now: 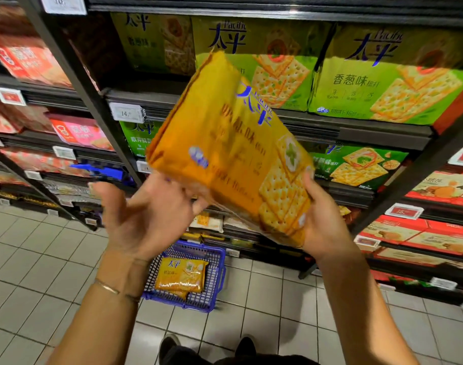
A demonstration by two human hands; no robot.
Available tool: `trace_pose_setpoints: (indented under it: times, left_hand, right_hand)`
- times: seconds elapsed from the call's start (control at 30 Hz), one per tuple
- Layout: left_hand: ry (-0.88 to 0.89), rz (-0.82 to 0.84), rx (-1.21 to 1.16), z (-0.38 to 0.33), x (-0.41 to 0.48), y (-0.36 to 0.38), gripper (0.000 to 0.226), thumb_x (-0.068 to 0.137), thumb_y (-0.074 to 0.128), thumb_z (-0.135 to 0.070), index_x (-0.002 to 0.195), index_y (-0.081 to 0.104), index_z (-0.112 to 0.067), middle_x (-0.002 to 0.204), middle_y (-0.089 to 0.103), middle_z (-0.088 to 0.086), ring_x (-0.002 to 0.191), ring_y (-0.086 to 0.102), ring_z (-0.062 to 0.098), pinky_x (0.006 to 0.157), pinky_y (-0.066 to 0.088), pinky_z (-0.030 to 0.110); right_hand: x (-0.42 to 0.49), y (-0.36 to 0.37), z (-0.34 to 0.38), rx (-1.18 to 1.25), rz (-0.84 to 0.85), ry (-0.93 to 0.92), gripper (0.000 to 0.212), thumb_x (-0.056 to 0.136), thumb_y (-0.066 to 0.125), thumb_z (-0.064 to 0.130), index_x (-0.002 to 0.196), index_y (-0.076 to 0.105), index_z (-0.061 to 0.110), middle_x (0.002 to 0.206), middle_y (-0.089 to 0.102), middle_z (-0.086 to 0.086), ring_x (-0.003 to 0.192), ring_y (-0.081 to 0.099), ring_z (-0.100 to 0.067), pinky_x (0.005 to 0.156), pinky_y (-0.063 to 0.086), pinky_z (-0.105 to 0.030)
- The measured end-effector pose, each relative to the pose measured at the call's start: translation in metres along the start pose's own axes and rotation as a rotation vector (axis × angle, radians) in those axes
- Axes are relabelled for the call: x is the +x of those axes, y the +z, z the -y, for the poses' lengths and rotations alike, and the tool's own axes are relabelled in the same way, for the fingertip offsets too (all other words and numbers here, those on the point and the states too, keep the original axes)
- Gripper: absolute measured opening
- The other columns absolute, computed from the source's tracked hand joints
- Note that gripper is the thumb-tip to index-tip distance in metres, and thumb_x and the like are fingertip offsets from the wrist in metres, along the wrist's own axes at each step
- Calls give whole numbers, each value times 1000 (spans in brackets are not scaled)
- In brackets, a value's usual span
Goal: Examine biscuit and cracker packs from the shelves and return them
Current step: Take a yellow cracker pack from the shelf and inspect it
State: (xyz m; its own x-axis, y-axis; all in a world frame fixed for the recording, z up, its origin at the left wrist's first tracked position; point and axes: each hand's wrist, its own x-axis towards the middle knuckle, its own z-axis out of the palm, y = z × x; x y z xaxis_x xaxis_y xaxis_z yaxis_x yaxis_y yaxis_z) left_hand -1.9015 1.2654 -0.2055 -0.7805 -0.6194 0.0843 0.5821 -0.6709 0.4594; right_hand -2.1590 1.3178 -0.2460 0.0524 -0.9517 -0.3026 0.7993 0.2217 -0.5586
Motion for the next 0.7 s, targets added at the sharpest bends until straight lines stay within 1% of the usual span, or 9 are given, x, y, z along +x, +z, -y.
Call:
trace_pose_setpoints:
  times: [0.07,0.1,0.17,0.27,0.47,0.53,0.6,0.67,0.7]
  left_hand:
    - [80,-153,196,15,11,2,85,94,43,-73,155,40,-15,164,30,26,154,23,47,124,8,69]
    - [117,-243,327,17,18,2,85,88,69,-62,155,40,-18,164,35,20,153,28,43,123,16,66]
    - [174,-371,662,21,30,18,117,65,92,-61,156,37,-15,149,56,9,138,49,34,115,35,57]
    - [170,-359,616,27,30,11,148,45,96,-67,160,28,-4,148,54,16,141,47,36,122,32,59]
    - [264,-420,609,30,25,11,150,44,91,-76,160,29,-5,157,43,29,145,40,50,118,31,70]
    - [272,-447,579,28,23,10,144,46,90,-76,159,35,-7,155,49,25,143,45,47,118,34,67]
    - [288,-455,612,27,20,8,137,50,88,-78,157,39,-9,151,55,22,140,50,45,117,38,65]
    - [280,-451,684,29,19,7,132,54,85,-81,156,41,-10,148,58,21,137,53,44,115,41,64]
    - [277,-453,741,33,20,6,129,57,82,-82,155,41,-10,147,59,19,136,56,41,114,43,63]
  right_hand:
    - [6,8,-14,50,82,102,55,108,38,54,129,72,17,138,66,-16,126,65,-36,95,57,-55]
    - [9,11,-23,48,82,133,57,109,35,53,128,73,16,135,68,-16,124,67,-35,93,58,-52]
    - [13,17,-39,18,43,204,54,107,41,52,123,76,14,128,72,-15,116,71,-33,84,62,-46]
    - [14,22,-57,-25,-16,268,54,107,43,53,126,75,14,125,74,-14,108,75,-31,80,62,-42]
    - [11,29,-59,-227,-48,304,63,105,37,62,141,63,18,123,74,-14,97,77,-29,71,63,-40]
    - [10,32,-60,-420,-94,249,60,104,39,61,146,57,23,137,68,-10,118,70,-28,95,59,-47]
    - [12,28,-57,-699,-174,106,68,102,48,60,160,34,27,161,45,-6,145,47,-28,119,38,-53]
    - [12,30,-49,-802,-125,-101,83,94,55,66,163,19,37,170,27,3,154,30,-23,121,31,-45]
    - [10,32,-46,-741,-36,-161,88,88,57,71,163,21,40,168,30,7,154,31,-20,118,33,-43]
